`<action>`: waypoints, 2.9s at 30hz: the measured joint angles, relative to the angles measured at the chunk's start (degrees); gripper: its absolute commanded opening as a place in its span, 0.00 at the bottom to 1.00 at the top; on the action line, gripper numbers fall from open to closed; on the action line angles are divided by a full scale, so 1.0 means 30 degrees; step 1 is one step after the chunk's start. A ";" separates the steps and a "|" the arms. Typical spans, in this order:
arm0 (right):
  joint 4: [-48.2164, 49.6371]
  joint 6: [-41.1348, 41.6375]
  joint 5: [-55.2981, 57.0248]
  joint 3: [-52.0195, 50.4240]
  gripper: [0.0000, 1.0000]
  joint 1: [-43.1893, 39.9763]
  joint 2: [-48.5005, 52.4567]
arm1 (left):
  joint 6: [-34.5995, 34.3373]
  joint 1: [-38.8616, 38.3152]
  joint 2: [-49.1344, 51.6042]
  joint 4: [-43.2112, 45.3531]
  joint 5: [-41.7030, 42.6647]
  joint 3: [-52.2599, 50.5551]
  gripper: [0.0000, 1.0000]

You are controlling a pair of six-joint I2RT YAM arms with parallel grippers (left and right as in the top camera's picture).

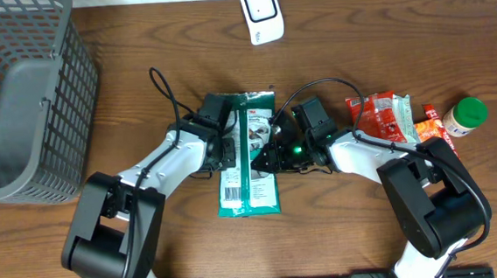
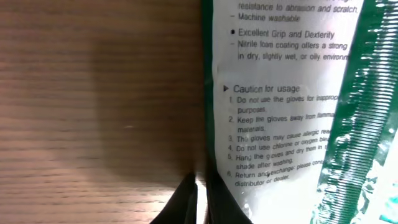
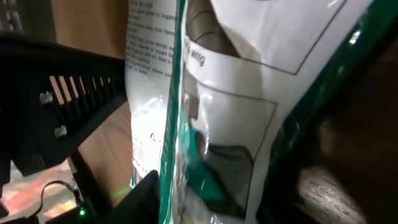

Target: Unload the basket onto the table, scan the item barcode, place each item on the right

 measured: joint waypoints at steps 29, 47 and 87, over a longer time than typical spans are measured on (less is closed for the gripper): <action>0.0328 -0.1195 0.0627 -0.0211 0.01 0.0627 0.0146 | 0.0087 -0.0080 -0.0066 0.0058 0.0051 -0.0036 0.10; -1.1373 -0.4073 0.6251 0.1851 0.01 0.0597 -0.7570 | 0.0488 0.5173 -0.5748 -0.0648 -0.1792 -0.0641 0.61; -2.7933 -0.7031 1.7369 2.2884 0.01 0.0597 -0.5552 | 0.0503 0.5778 -0.5748 -0.0736 -0.1945 -0.0641 0.84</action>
